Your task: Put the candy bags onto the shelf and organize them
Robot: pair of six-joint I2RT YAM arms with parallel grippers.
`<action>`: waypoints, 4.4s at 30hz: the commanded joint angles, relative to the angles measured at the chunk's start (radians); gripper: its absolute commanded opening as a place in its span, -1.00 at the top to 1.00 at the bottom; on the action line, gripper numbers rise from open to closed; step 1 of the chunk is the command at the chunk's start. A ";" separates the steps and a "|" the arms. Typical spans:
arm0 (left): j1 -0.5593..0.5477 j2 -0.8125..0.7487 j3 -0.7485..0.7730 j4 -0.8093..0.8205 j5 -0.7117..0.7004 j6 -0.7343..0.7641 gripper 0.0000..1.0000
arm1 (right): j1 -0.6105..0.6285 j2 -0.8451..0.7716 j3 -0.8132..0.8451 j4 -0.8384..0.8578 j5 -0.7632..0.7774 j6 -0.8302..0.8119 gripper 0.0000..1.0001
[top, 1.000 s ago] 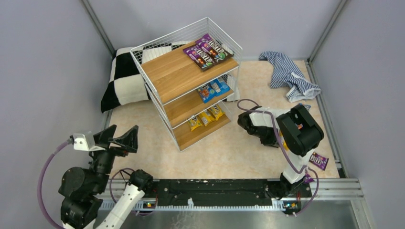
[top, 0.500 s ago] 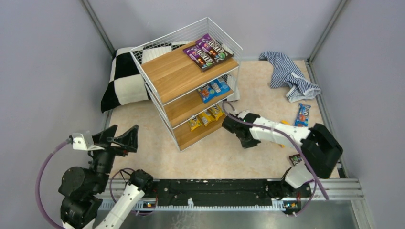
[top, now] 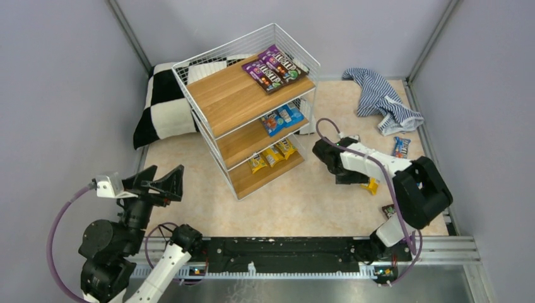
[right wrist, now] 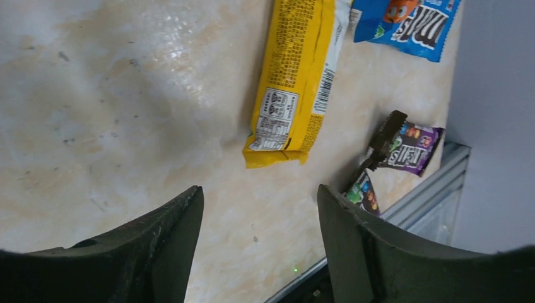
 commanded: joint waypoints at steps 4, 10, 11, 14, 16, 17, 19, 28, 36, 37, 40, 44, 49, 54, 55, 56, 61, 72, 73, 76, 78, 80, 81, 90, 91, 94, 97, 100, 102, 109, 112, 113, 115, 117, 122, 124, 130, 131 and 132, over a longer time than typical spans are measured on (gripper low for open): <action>-0.006 0.003 0.033 0.013 -0.013 0.006 -0.96 | -0.005 0.207 0.077 -0.094 0.151 0.070 -0.37; -0.007 0.001 0.041 0.009 -0.012 0.018 -0.96 | -0.006 0.330 0.099 -0.108 0.188 0.122 -0.35; -0.007 -0.002 0.043 0.006 -0.016 0.022 -0.96 | -0.006 0.344 0.102 -0.109 0.195 0.124 -0.34; -0.009 -0.008 0.046 0.001 -0.029 0.031 -0.96 | -0.011 0.386 0.119 -0.133 0.216 0.148 -0.31; -0.013 -0.010 0.048 -0.002 -0.037 0.035 -0.97 | -0.011 0.405 0.122 -0.125 0.219 0.146 -0.29; -0.016 -0.011 0.048 -0.003 -0.040 0.036 -0.97 | -0.012 0.412 0.119 -0.120 0.216 0.144 -0.28; -0.020 -0.014 0.047 -0.003 -0.046 0.037 -0.96 | -0.014 0.422 0.108 -0.107 0.207 0.143 -0.24; -0.045 -0.015 0.042 0.003 -0.071 0.042 -0.97 | -0.015 0.406 0.073 -0.021 0.228 0.121 0.34; -0.054 -0.013 0.032 0.010 -0.076 0.025 -0.97 | 0.001 0.231 0.070 -0.038 0.240 0.091 1.00; -0.054 -0.013 0.028 0.014 -0.076 0.020 -0.96 | 0.008 0.194 0.070 -0.046 0.221 0.082 1.00; -0.053 -0.011 0.017 0.024 -0.066 0.005 -0.96 | 0.019 0.075 0.062 -0.064 0.116 0.037 1.00; -0.053 -0.003 0.006 0.032 -0.052 -0.009 -0.96 | 0.037 -0.143 0.013 0.032 -0.237 -0.119 1.00; -0.053 0.008 -0.018 0.053 -0.040 -0.016 -0.96 | 0.052 -0.445 -0.140 0.391 -0.832 -0.208 1.00; -0.054 0.021 -0.022 0.065 -0.029 -0.029 -0.97 | 0.179 -0.506 -0.316 0.906 -1.119 -0.026 1.00; -0.054 0.023 -0.017 0.063 -0.023 -0.034 -0.97 | 0.207 -0.489 -0.338 1.007 -1.142 0.018 1.00; -0.054 0.024 -0.010 0.057 -0.020 -0.042 -0.97 | 0.230 -0.467 -0.352 1.113 -1.153 0.059 1.00; -0.053 0.015 0.012 0.012 -0.033 -0.068 -0.96 | 0.318 -0.281 -0.349 1.452 -1.132 0.179 1.00; -0.054 0.005 0.048 -0.024 -0.030 -0.097 -0.96 | 0.349 0.106 -0.274 1.829 -1.062 0.193 1.00; -0.054 0.006 0.053 -0.028 -0.032 -0.095 -0.96 | 0.350 0.132 -0.273 1.865 -1.061 0.200 1.00; -0.053 0.007 0.058 -0.032 -0.036 -0.093 -0.96 | 0.359 0.203 -0.243 1.905 -1.035 0.209 1.00; -0.053 0.010 0.057 -0.030 -0.036 -0.094 -0.97 | 0.365 0.243 -0.221 1.905 -1.005 0.205 1.00; -0.054 0.013 0.057 -0.027 -0.030 -0.096 -0.96 | 0.371 0.270 -0.218 1.927 -0.954 0.206 1.00; -0.054 0.015 0.057 -0.027 -0.029 -0.097 -0.96 | 0.373 0.287 -0.212 1.936 -0.934 0.208 1.00; -0.054 0.013 0.063 -0.026 -0.014 -0.104 -0.96 | 0.374 0.403 -0.144 1.978 -0.889 0.194 1.00; -0.053 0.014 0.065 -0.026 -0.014 -0.103 -0.96 | 0.373 0.413 -0.137 1.975 -0.884 0.194 1.00; -0.054 0.014 0.067 -0.025 -0.011 -0.102 -0.96 | 0.373 0.440 -0.105 1.953 -0.881 0.182 1.00; -0.054 0.019 0.072 -0.026 -0.008 -0.100 -0.97 | 0.371 0.453 -0.087 1.916 -0.858 0.179 0.89; -0.054 0.021 0.078 -0.028 -0.009 -0.095 -0.96 | 0.368 0.448 -0.078 1.864 -0.825 0.172 0.67; -0.053 0.020 0.080 -0.032 -0.012 -0.092 -0.96 | 0.367 0.428 -0.084 1.844 -0.803 0.168 0.49; -0.053 0.017 0.059 -0.028 -0.008 -0.095 -0.97 | 0.367 0.378 -0.123 1.832 -0.756 0.168 0.22; -0.053 0.012 0.049 -0.028 -0.004 -0.098 -0.96 | 0.372 0.373 -0.164 1.885 -0.735 0.199 0.24; -0.054 0.011 0.049 -0.028 -0.004 -0.098 -0.96 | 0.373 0.372 -0.173 1.896 -0.731 0.205 0.25; -0.053 0.010 0.051 -0.031 -0.004 -0.097 -0.96 | 0.375 0.366 -0.186 1.906 -0.725 0.213 0.27; -0.053 0.010 0.053 -0.034 -0.009 -0.093 -0.96 | 0.382 0.361 -0.202 1.920 -0.708 0.226 0.30; -0.054 0.009 0.052 -0.033 -0.014 -0.090 -0.96 | 0.401 0.361 -0.219 1.937 -0.689 0.222 0.51; -0.053 0.008 0.047 -0.031 -0.011 -0.092 -0.96 | 0.400 0.372 -0.217 1.945 -0.665 0.223 0.65; -0.054 0.009 0.052 -0.032 -0.015 -0.084 -0.97 | 0.401 0.363 -0.206 1.918 -0.600 0.175 0.96; -0.053 0.009 0.055 -0.032 -0.017 -0.081 -0.96 | 0.401 0.360 -0.197 1.901 -0.592 0.158 0.99; -0.054 0.009 0.057 -0.031 -0.017 -0.077 -0.96 | 0.401 0.357 -0.187 1.888 -0.586 0.144 1.00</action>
